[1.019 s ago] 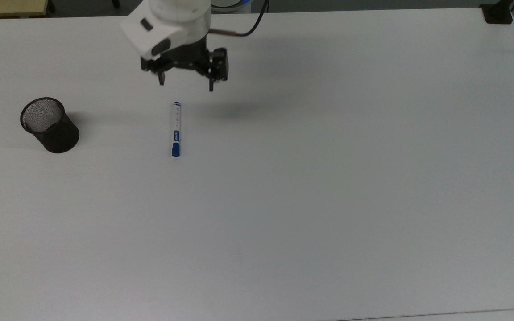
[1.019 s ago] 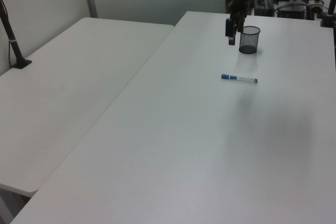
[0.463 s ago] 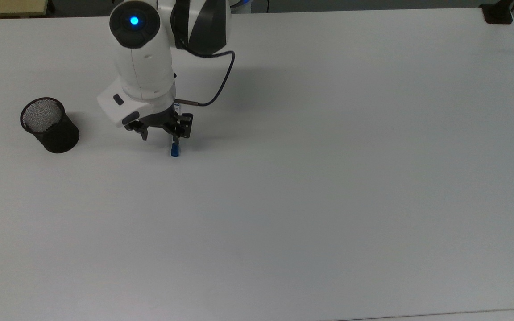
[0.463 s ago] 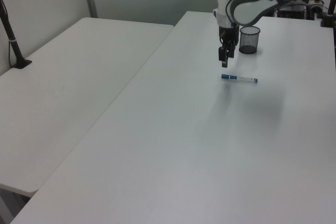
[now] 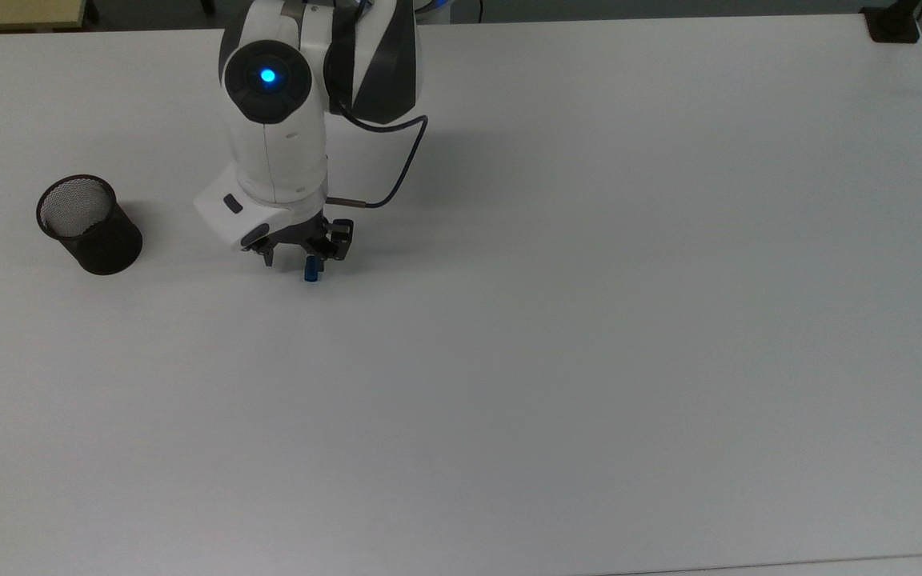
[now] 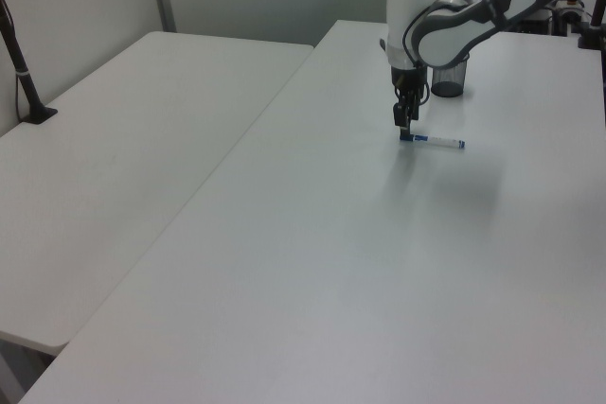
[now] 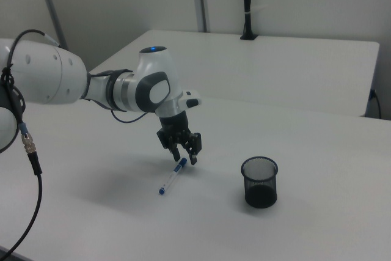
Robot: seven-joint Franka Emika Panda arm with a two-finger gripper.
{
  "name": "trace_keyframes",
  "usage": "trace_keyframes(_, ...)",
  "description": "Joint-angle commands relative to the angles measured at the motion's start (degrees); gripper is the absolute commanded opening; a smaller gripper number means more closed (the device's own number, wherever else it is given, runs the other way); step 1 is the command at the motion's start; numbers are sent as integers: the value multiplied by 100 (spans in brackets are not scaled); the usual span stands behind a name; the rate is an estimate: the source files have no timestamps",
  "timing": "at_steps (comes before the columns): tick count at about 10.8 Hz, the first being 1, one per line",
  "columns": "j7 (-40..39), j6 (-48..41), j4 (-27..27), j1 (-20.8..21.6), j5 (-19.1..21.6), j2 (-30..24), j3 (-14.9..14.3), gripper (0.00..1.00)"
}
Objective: Insert the marker
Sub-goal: 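Close the gripper on the marker near its blue cap, then lift the marker and carry it over the black mesh cup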
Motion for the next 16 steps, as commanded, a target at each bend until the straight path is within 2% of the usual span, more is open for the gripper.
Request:
trace_keyframes(1,-66,284,-204,37,-164,42,9,38)
trace_keyframes(3,-67,276,-204,37,-164,42,18,10)
trace_keyframes(4,-49,276,-196,37,-164,33,27,0)
trace_keyframes(6,-23,232,-143,2,-138,-19,27,0)
trace_keyframes(8,12,206,181,-94,-67,-81,18,0)
trace_keyframes(13,-5,293,708,-770,-50,-388,-8,0)
trace_keyframes(16,4,1328,631,-1279,38,-564,-8,0)
